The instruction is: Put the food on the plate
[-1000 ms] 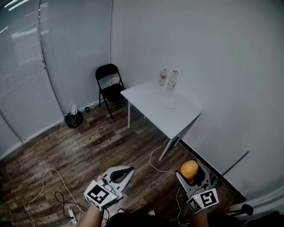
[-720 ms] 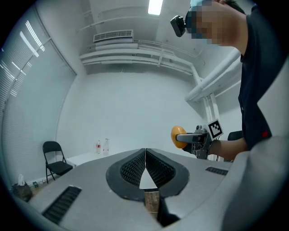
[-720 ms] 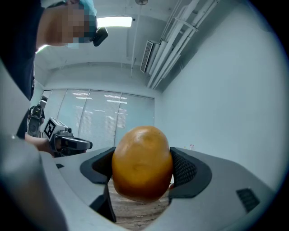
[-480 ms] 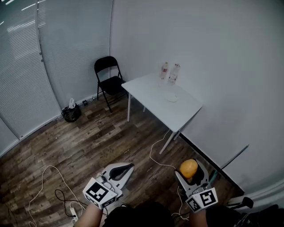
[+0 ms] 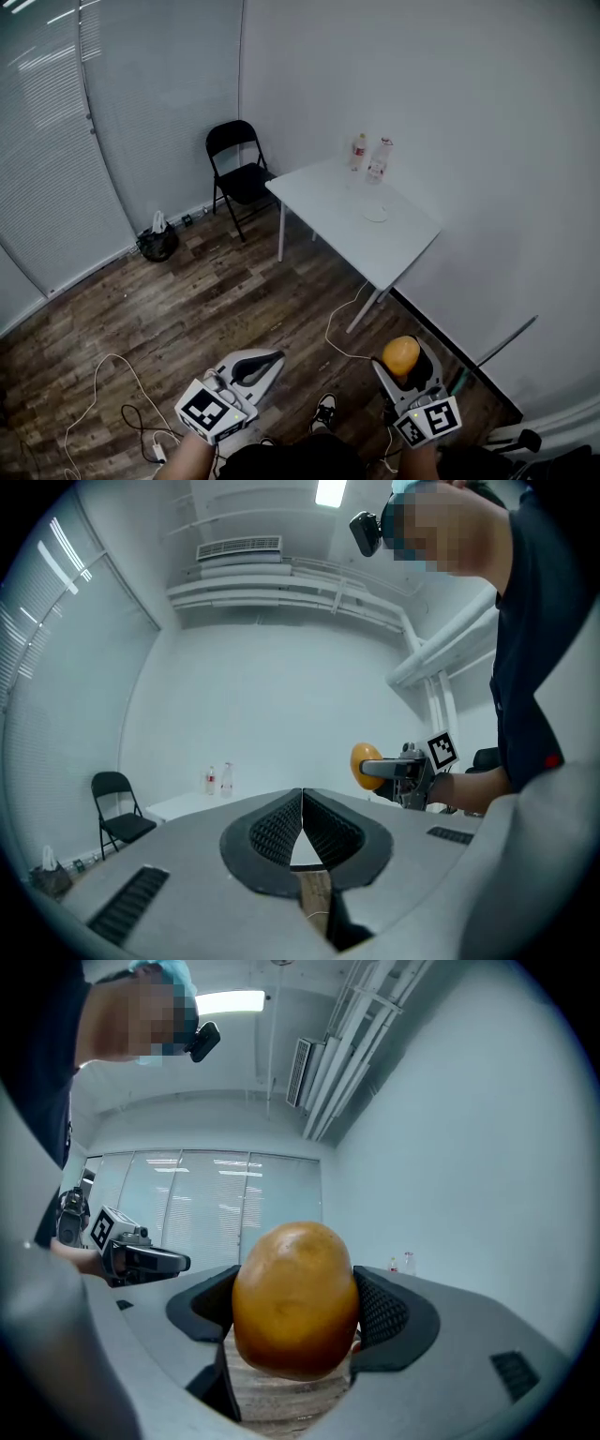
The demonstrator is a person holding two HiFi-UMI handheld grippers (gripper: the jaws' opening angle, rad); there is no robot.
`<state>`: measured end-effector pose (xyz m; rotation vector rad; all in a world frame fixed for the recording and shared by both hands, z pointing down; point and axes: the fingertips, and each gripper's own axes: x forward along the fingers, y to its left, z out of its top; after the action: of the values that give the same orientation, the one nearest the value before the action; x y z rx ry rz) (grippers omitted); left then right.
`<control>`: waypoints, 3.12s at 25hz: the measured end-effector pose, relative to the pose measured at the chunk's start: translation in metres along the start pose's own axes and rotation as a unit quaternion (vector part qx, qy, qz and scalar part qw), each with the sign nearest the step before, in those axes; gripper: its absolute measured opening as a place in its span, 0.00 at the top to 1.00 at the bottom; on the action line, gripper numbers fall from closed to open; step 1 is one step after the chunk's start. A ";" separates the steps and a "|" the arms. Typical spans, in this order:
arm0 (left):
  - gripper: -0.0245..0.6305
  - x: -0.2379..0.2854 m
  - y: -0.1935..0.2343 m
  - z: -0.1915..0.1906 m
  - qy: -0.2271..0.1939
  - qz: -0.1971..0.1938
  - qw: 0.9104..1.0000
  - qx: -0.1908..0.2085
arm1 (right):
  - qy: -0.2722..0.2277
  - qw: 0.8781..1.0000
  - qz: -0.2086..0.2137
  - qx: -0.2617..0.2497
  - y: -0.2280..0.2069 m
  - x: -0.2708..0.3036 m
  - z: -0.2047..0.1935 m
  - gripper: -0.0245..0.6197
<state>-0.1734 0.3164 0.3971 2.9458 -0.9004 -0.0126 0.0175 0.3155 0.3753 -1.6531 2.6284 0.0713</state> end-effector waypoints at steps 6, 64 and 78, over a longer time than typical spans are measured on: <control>0.93 0.053 0.037 -0.005 0.025 0.017 1.000 -0.002 | -0.007 1.000 0.011 0.028 -0.052 0.048 -0.009 0.38; 0.93 0.477 0.433 0.009 0.050 -0.119 0.992 -0.002 | 0.070 0.991 -0.112 0.035 -0.378 0.442 -0.058 0.38; 0.93 0.566 0.459 -0.007 0.061 -0.043 0.997 -0.027 | 0.139 0.984 -0.083 -0.071 -0.514 0.528 -0.111 0.38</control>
<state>0.0397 -0.3795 0.4378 2.8961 -0.7440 0.1363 0.2517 -0.3881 0.4467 -2.0618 2.7201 0.0245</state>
